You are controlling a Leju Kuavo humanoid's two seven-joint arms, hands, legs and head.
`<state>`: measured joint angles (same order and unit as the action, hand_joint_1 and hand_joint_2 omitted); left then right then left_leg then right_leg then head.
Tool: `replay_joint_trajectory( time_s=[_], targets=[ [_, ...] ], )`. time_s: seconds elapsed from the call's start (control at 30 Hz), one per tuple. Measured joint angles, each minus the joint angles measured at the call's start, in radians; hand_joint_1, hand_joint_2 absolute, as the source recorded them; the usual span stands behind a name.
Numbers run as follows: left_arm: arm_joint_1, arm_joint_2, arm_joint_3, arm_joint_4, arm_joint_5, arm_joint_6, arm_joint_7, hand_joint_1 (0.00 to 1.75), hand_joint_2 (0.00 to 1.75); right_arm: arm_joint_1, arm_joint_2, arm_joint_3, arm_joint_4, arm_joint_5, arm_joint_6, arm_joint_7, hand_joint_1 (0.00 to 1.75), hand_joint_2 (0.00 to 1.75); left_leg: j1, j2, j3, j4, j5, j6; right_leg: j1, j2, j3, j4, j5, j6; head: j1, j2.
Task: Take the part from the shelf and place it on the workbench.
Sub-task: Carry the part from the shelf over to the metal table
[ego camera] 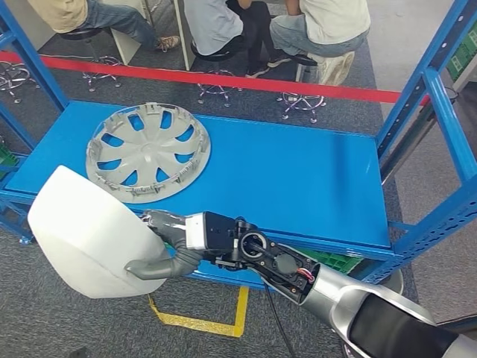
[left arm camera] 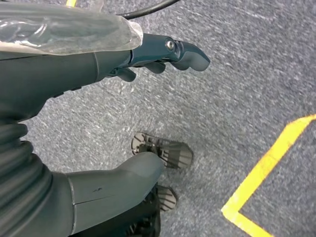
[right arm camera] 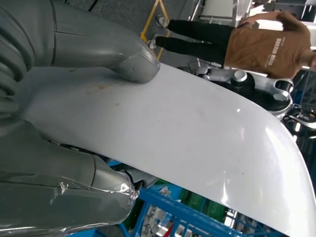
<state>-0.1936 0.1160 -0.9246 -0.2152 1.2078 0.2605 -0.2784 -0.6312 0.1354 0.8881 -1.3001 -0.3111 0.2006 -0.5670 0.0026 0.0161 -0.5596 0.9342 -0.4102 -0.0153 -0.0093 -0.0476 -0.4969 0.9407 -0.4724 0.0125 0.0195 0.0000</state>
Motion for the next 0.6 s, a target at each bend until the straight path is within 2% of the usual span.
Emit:
replay_joint_trajectory(
  time_s=[0.6],
  targets=[
    [0.02,0.017,0.023,0.0,-0.008,-0.011,-0.013,0.0,1.75,0.021,-0.001,-0.001,-0.004,-0.013,0.001,0.0,1.75,1.75,0.0,0.0,0.0,0.0,0.0,0.0,0.0,0.0,0.0,0.0,0.0,0.0,0.0,0.0]
  ],
)
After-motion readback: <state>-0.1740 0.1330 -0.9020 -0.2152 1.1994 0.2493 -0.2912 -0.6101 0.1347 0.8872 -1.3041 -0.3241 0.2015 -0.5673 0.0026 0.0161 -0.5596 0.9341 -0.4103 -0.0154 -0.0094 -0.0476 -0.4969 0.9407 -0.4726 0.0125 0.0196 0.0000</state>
